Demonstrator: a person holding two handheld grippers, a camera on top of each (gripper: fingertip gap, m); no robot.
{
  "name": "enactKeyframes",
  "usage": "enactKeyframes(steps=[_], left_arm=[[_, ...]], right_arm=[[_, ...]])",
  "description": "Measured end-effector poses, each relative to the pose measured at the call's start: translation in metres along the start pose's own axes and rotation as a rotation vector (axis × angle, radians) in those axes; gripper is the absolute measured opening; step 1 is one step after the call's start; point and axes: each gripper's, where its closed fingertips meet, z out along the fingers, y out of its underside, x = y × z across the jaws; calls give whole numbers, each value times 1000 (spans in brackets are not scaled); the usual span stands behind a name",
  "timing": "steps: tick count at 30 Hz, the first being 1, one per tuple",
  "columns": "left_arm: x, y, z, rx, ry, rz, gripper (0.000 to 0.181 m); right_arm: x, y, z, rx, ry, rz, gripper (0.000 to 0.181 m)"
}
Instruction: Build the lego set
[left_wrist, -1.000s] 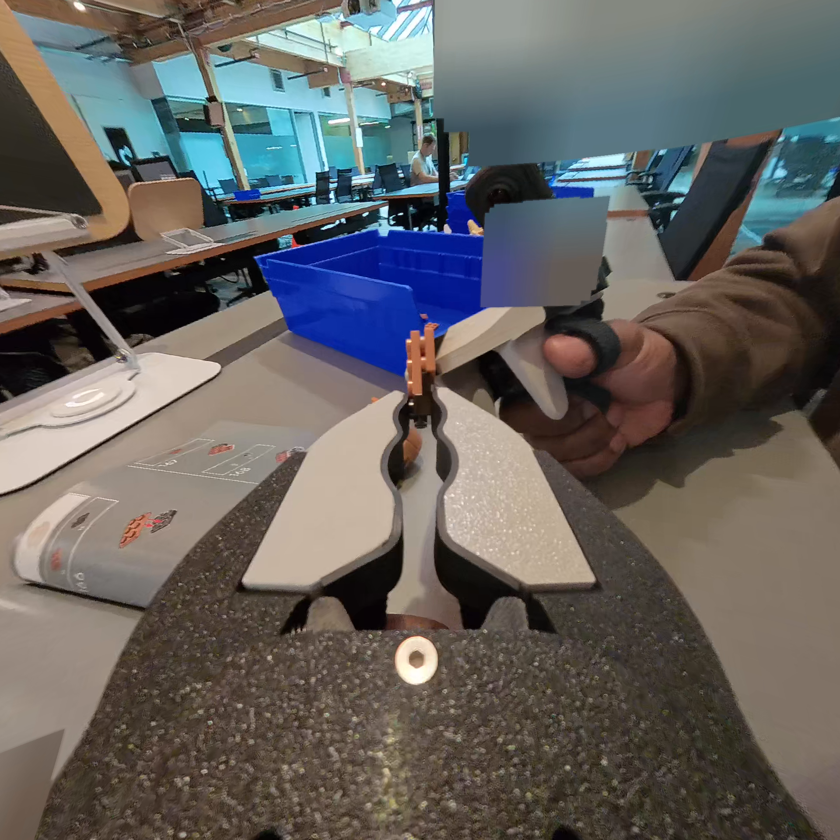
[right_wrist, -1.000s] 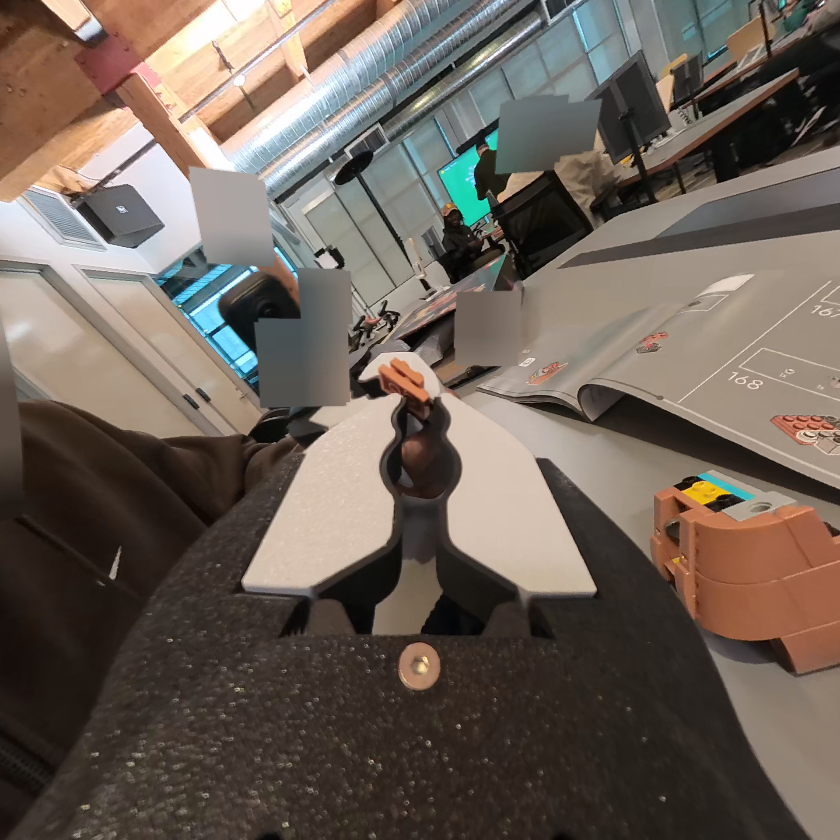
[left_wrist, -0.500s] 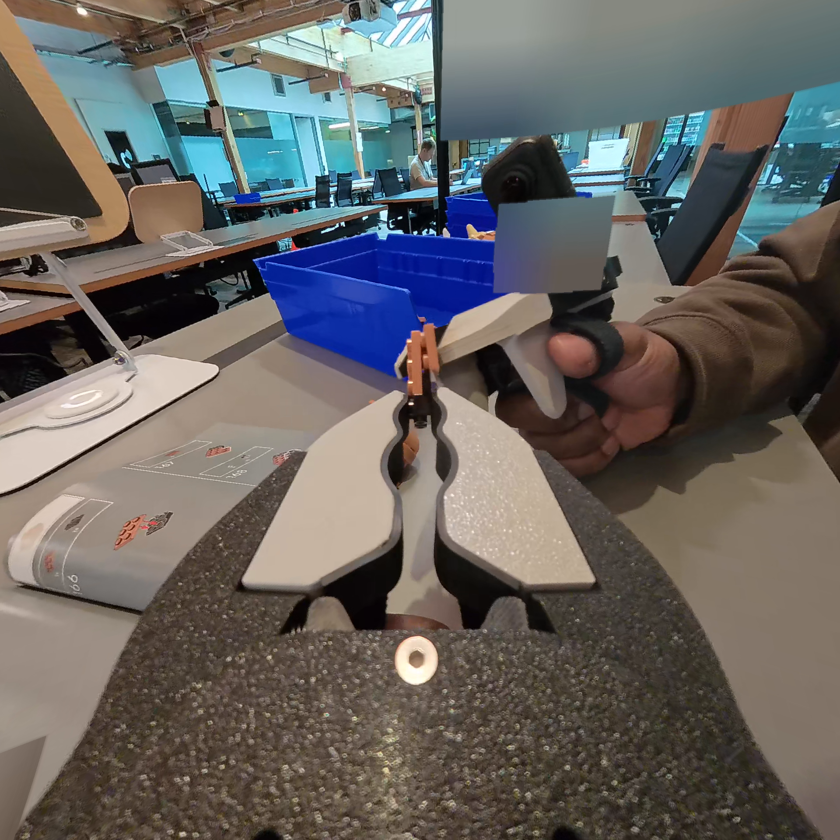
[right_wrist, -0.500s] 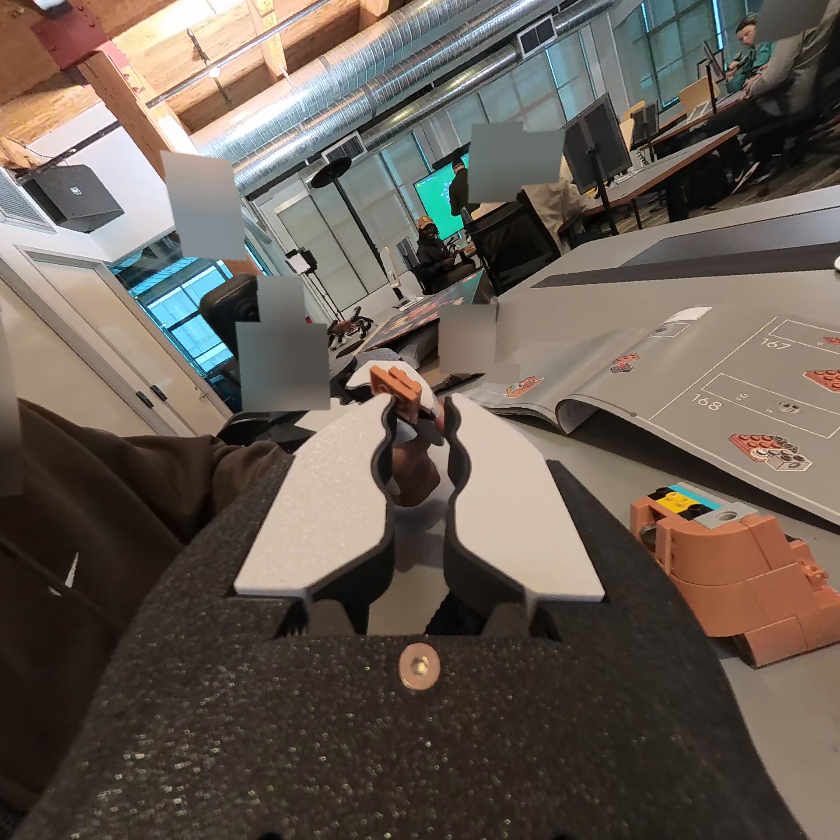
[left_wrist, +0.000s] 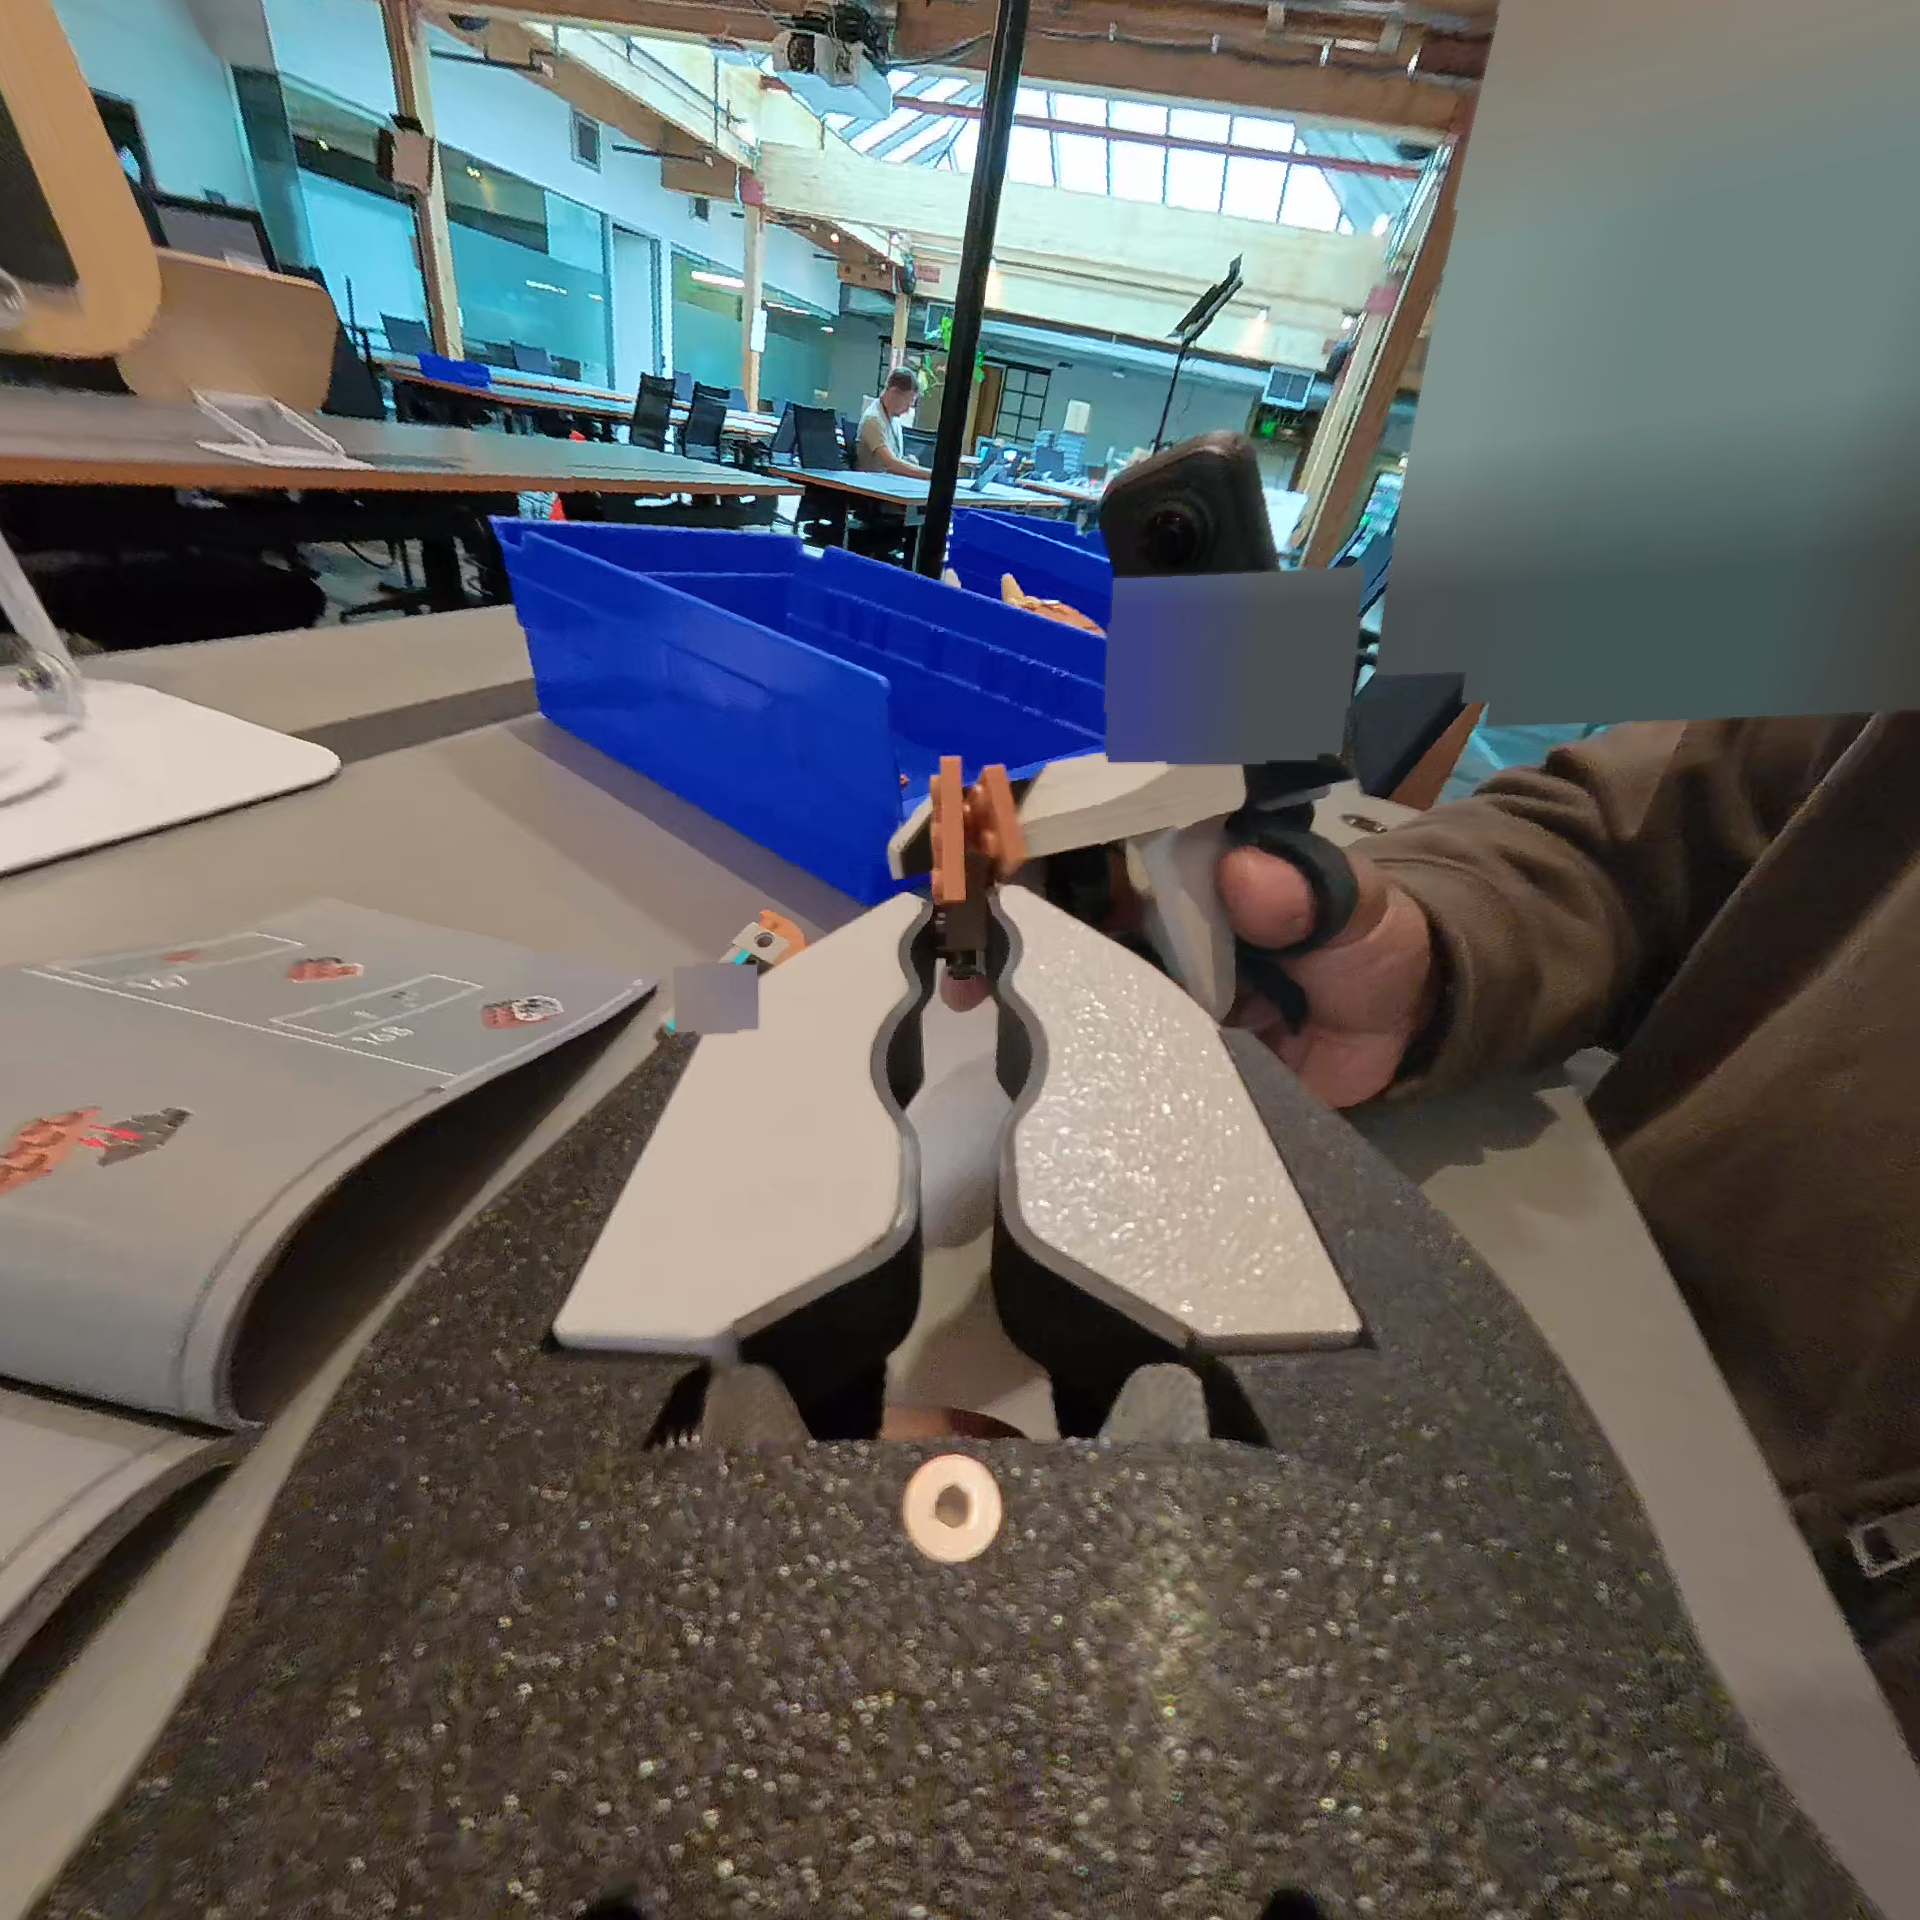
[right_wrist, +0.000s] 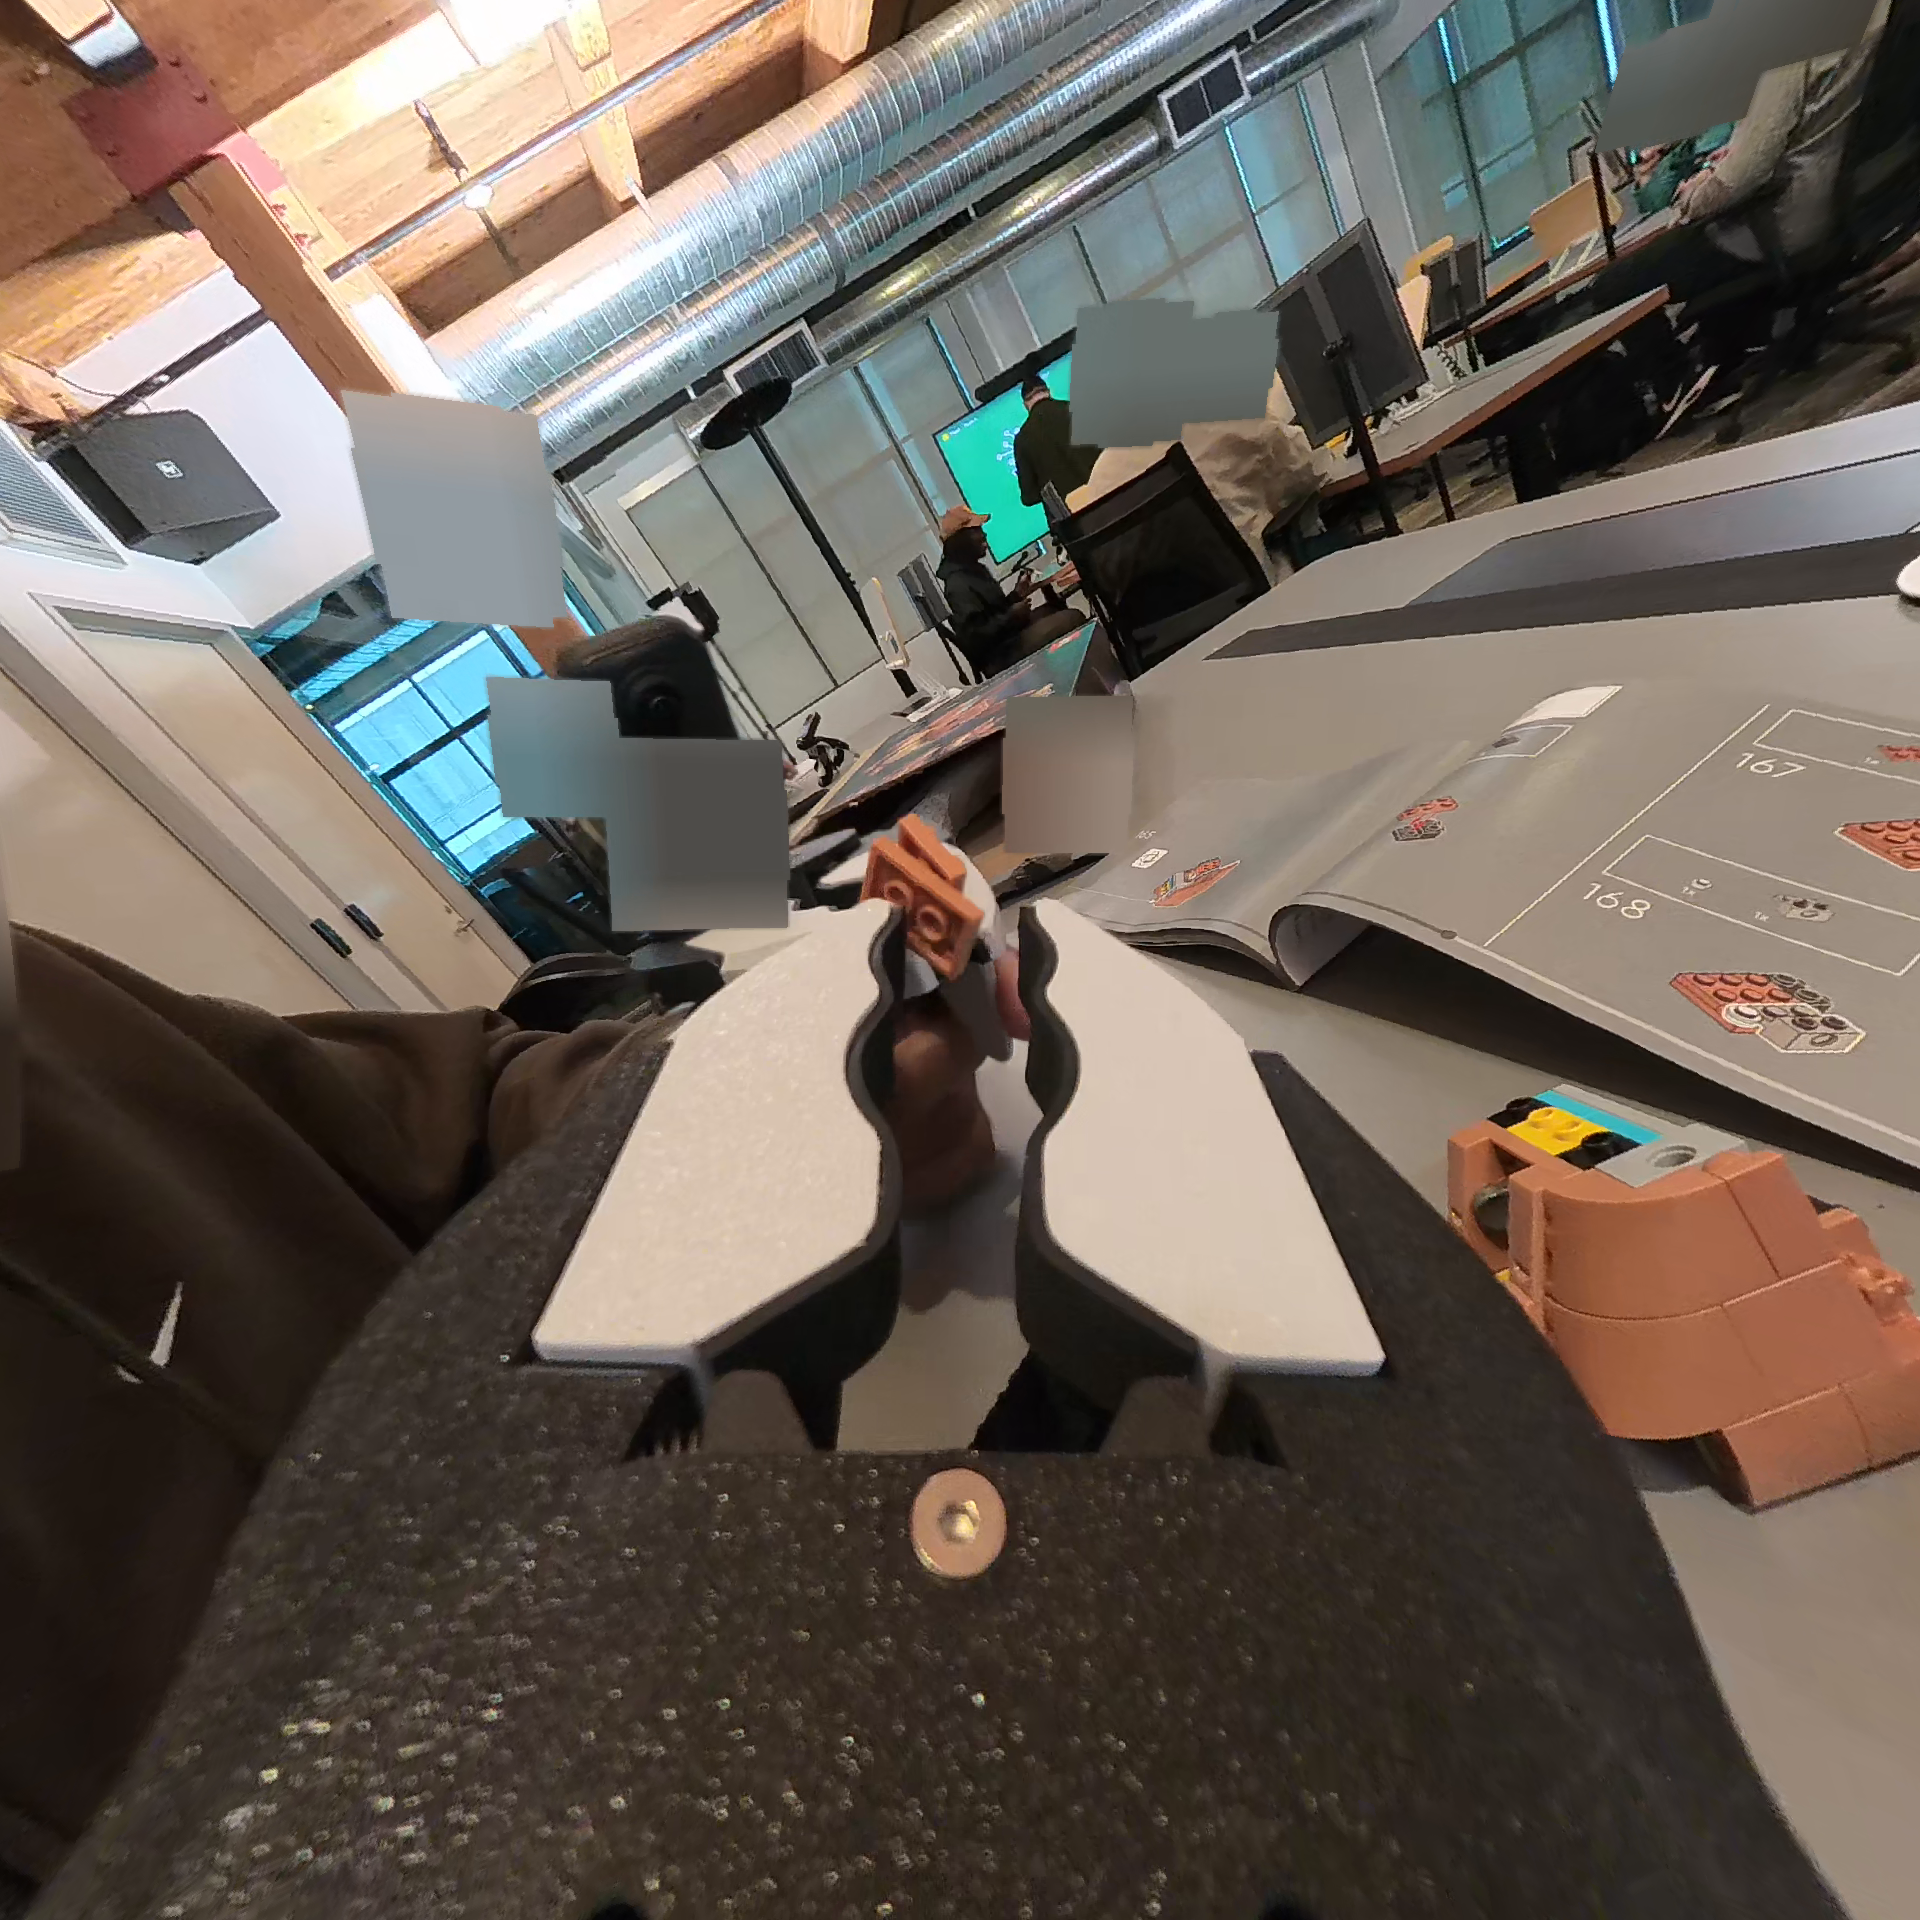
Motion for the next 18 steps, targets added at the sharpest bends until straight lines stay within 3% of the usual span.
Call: enactKeyframes(steps=[6, 18], left_arm=[[3, 4, 3, -1, 45, -132, 9], [3, 5, 3, -8, 45, -134, 9]], right_arm=[[0, -1, 0, 7, 2, 10, 20], [1, -1, -1, 8, 12, -28, 11]])
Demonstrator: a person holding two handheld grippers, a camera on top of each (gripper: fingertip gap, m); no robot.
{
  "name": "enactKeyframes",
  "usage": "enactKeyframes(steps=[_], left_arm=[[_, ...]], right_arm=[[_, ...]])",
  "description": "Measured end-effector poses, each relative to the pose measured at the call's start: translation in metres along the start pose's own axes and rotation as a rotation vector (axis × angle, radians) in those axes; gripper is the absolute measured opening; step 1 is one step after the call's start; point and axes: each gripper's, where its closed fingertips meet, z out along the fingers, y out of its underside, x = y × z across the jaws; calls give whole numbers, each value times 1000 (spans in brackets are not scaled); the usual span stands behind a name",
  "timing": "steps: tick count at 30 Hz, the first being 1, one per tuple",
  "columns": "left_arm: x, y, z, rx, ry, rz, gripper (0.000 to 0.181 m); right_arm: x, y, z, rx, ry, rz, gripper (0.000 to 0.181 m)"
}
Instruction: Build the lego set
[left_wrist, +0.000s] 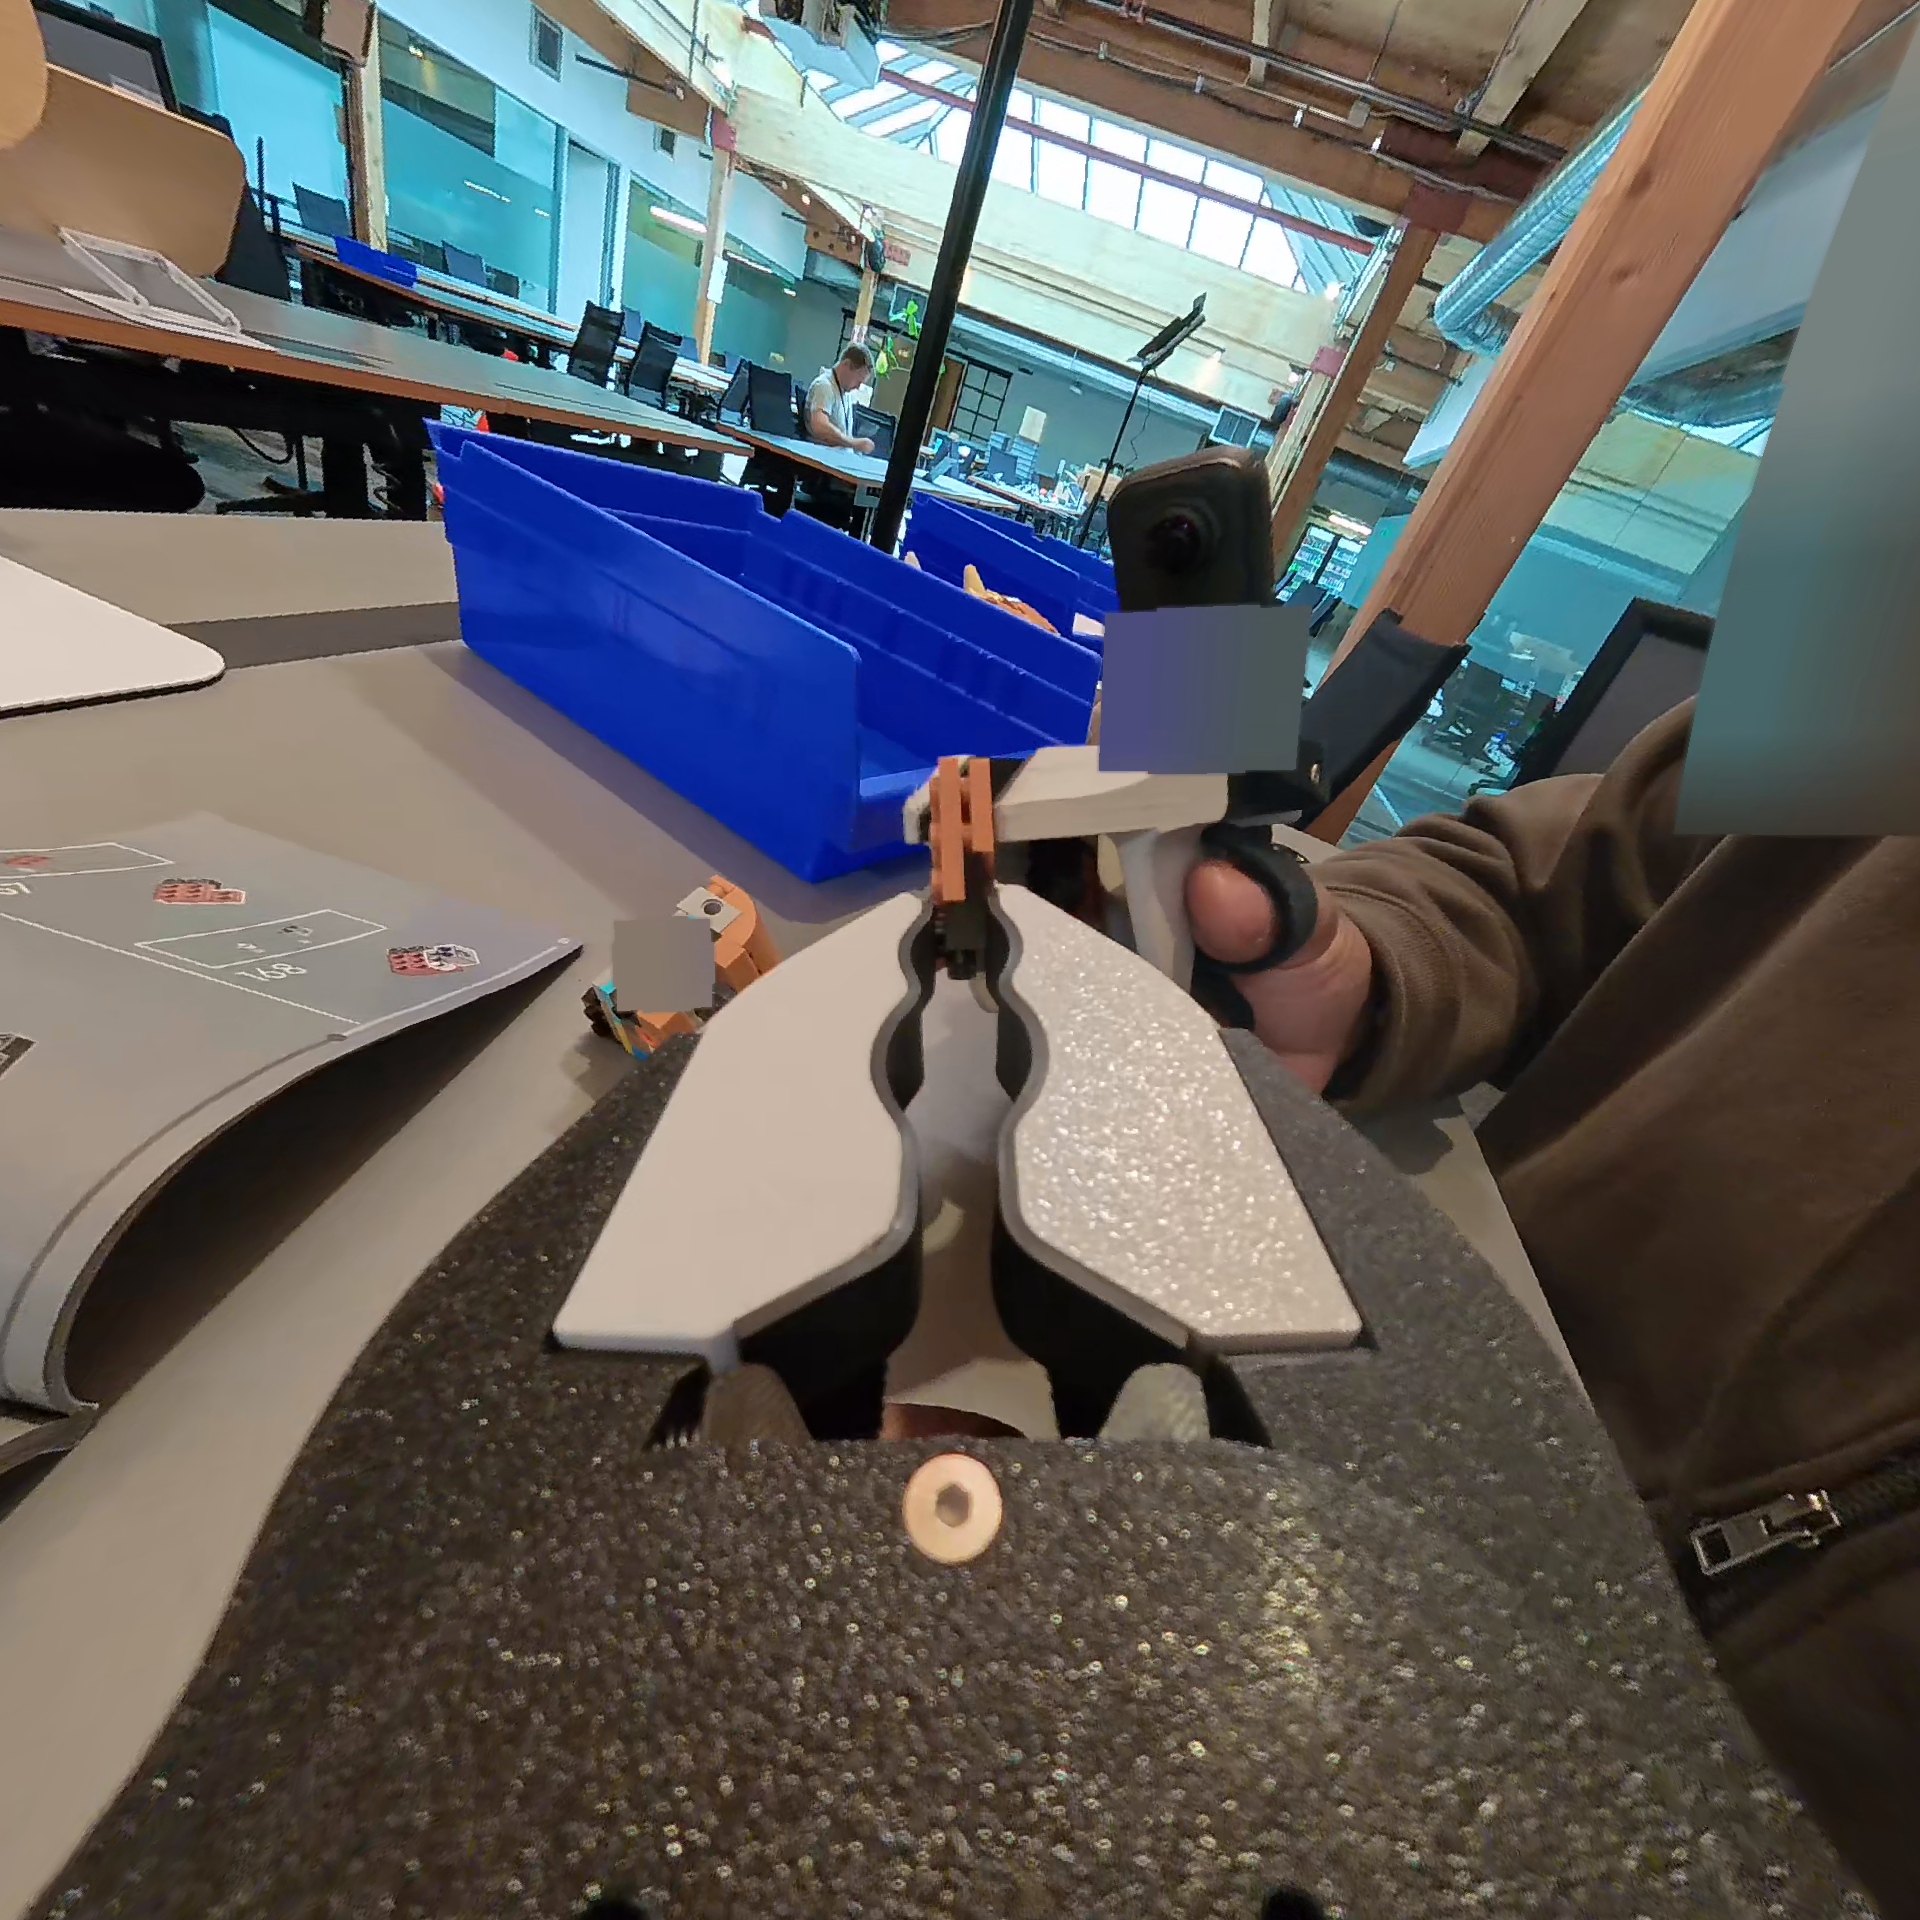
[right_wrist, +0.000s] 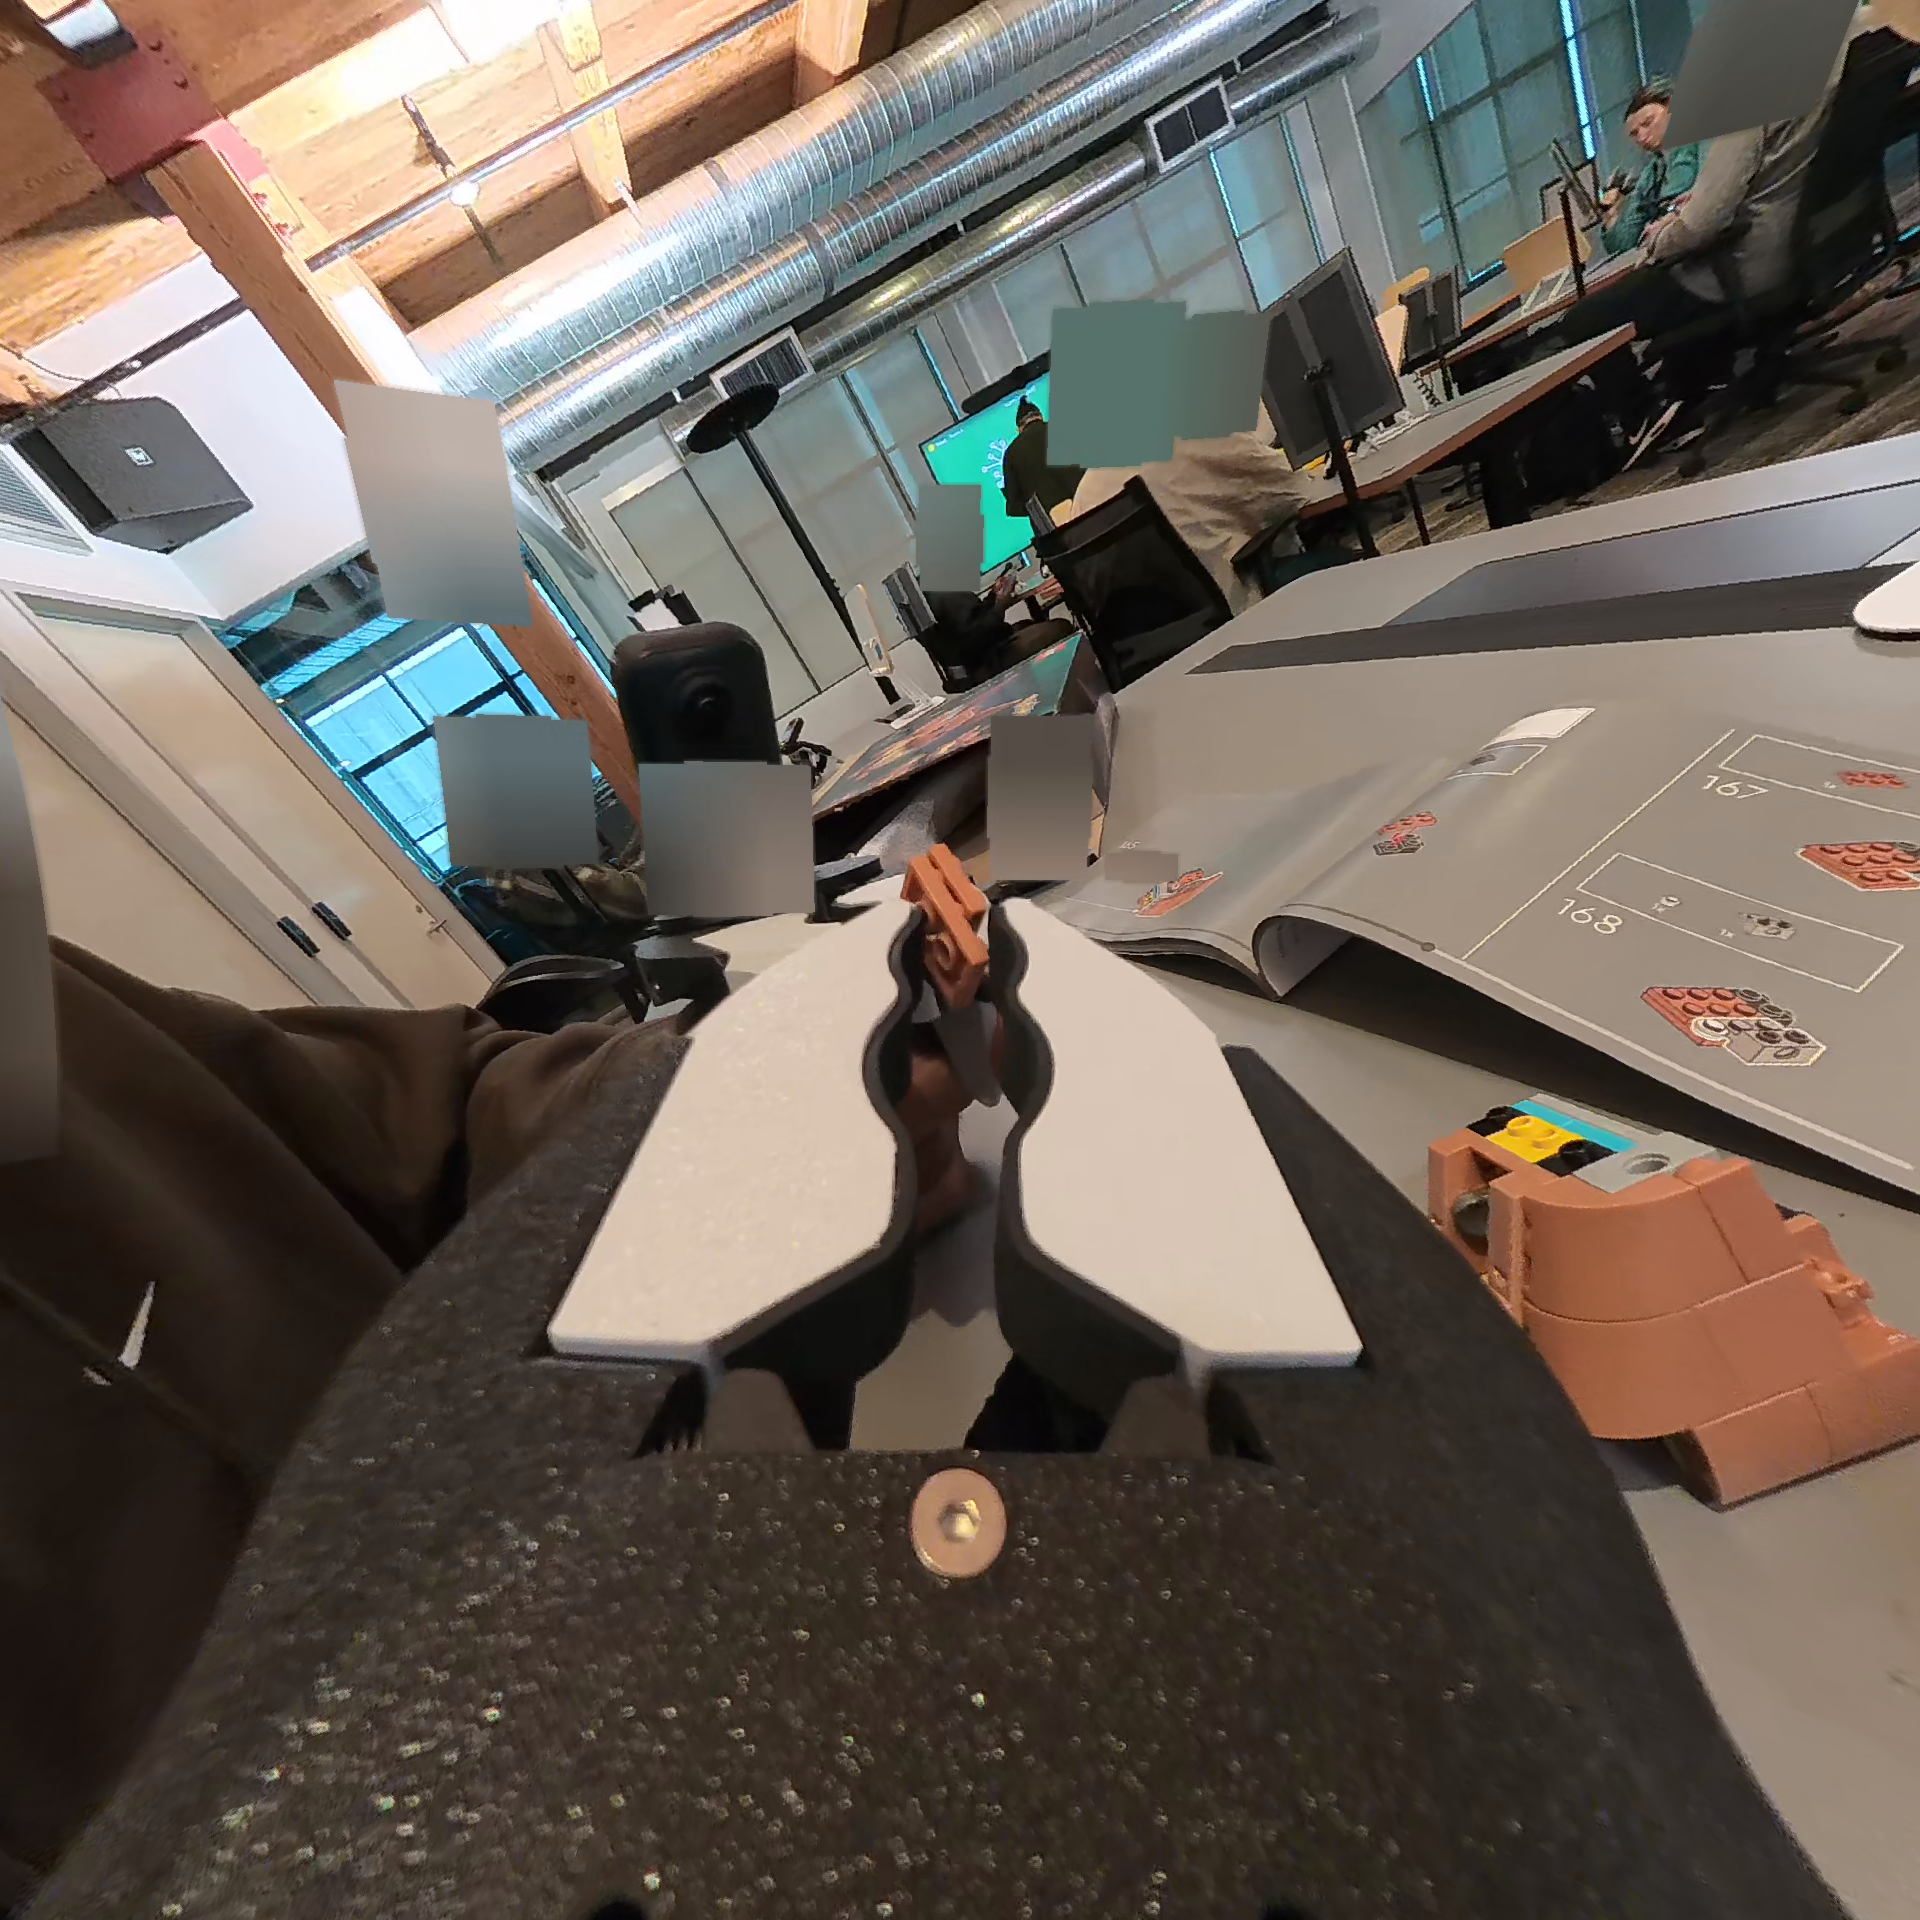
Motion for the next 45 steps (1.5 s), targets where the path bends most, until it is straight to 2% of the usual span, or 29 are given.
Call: enactKeyframes(steps=[10, 23, 33, 45], left_arm=[[2, 1, -2, -41, 6, 68, 9], [4, 3, -6, -137, 3, 240, 9], [6, 5, -8, -159, 45, 238, 9], [7, 7, -6, -146, 53, 285, 14]], right_arm=[[-3, 2, 0, -10, -35, -3, 11], [-8, 5, 1, -19, -74, -24, 11], [-11, 7, 1, -25, -103, -8, 11], [-11, 7, 0, -38, -71, -95, 10]])
